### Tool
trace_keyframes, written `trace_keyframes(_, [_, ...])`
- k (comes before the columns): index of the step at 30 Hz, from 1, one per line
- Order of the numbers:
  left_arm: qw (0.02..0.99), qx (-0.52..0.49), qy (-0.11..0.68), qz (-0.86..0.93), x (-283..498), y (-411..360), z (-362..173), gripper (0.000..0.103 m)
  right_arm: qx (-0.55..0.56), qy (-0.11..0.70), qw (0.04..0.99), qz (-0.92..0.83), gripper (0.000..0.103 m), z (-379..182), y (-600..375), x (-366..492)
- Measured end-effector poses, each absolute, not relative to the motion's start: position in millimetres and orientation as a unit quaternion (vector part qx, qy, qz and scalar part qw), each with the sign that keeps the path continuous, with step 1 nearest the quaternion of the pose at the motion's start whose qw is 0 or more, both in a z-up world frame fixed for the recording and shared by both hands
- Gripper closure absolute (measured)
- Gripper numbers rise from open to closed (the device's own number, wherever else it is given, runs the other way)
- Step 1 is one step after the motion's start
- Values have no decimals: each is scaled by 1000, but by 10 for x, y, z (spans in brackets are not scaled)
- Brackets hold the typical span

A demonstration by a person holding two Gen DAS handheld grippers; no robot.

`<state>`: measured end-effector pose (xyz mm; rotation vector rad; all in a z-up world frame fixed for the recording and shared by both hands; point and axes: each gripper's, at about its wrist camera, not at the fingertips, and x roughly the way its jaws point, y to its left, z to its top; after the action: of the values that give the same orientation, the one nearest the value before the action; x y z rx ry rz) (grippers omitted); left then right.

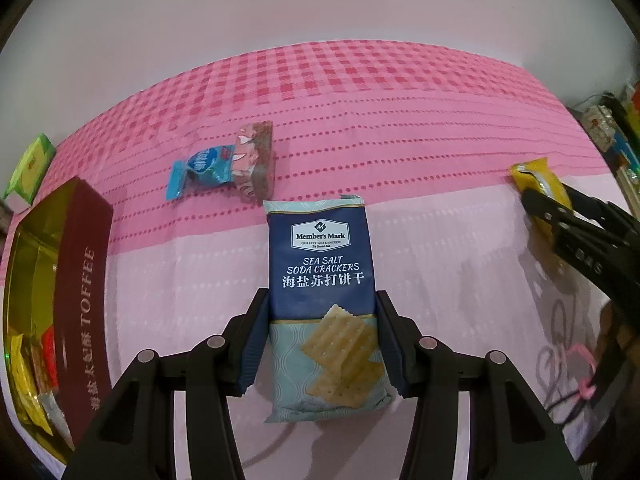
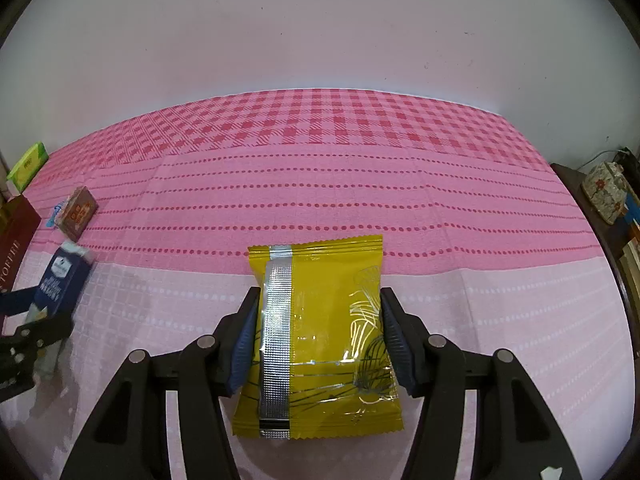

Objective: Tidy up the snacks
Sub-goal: 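Carry the soda cracker pack into the gold tin and open the left gripper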

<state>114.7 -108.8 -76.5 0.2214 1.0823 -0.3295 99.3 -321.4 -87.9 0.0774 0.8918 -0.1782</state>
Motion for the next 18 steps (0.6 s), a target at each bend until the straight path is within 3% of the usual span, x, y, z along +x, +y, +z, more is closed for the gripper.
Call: trace_keyframes(18, [862, 112, 466, -167, 837, -389, -15, 52, 35, 431, 897, -87, 48, -880, -3217, 1004])
